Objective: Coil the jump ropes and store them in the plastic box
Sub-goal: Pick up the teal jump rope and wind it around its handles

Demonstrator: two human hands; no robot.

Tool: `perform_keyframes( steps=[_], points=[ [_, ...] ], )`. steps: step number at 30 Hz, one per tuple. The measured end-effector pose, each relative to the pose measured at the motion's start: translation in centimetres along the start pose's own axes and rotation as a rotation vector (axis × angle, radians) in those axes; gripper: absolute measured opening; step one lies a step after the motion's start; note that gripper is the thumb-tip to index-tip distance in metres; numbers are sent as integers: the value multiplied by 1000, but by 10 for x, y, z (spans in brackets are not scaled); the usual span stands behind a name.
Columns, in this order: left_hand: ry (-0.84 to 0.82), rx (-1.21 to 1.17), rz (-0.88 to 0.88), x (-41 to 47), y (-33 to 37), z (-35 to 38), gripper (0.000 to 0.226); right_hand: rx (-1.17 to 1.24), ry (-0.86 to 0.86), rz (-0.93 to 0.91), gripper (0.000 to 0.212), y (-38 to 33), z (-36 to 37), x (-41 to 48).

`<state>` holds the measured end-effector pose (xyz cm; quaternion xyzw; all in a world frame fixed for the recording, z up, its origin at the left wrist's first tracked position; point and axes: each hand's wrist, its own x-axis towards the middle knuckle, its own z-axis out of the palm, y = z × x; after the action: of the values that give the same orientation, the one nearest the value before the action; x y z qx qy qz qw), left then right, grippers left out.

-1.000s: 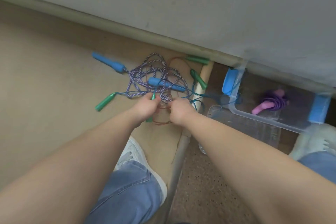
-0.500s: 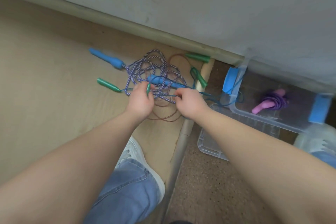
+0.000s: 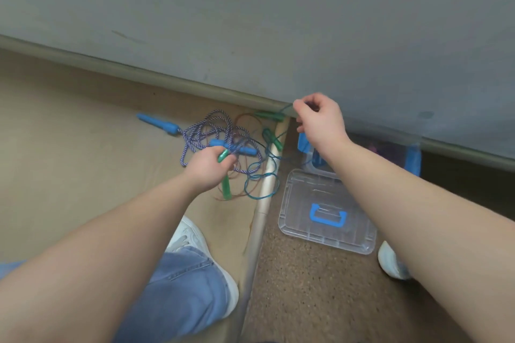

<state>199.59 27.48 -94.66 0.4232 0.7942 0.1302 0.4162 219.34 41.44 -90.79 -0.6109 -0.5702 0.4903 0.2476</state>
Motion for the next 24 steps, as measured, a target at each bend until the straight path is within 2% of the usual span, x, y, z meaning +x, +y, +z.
perform_keyframes(
  steps=[4,5,6,8,10,12,15,19,24],
  points=[
    [-22,-315,-18,-22,33,-9,20,-172,-34,55,48,-3,-10,-22],
    [-33,-411,-40,-27,42,-11,17,-172,-71,75,48,-5,-10,-31],
    [-45,-485,-51,-32,50,-12,15,-142,-136,106,39,-10,-11,-42],
    [-71,-592,-57,-42,66,-14,13,-127,-408,202,21,-20,-14,-67],
    [-88,-702,-67,-53,82,-14,12,-196,-671,249,28,-25,-20,-93],
    [-90,-776,-77,-64,97,-13,12,-193,-772,255,29,-27,-25,-113],
    [-61,-740,-92,-81,114,-11,18,-106,-666,233,15,-32,-38,-130],
    [-45,-835,-127,-108,139,-14,26,34,-436,223,25,-44,-66,-141],
    [-151,-930,-83,-151,184,-21,16,89,-437,163,19,-71,-95,-165]
  ],
)
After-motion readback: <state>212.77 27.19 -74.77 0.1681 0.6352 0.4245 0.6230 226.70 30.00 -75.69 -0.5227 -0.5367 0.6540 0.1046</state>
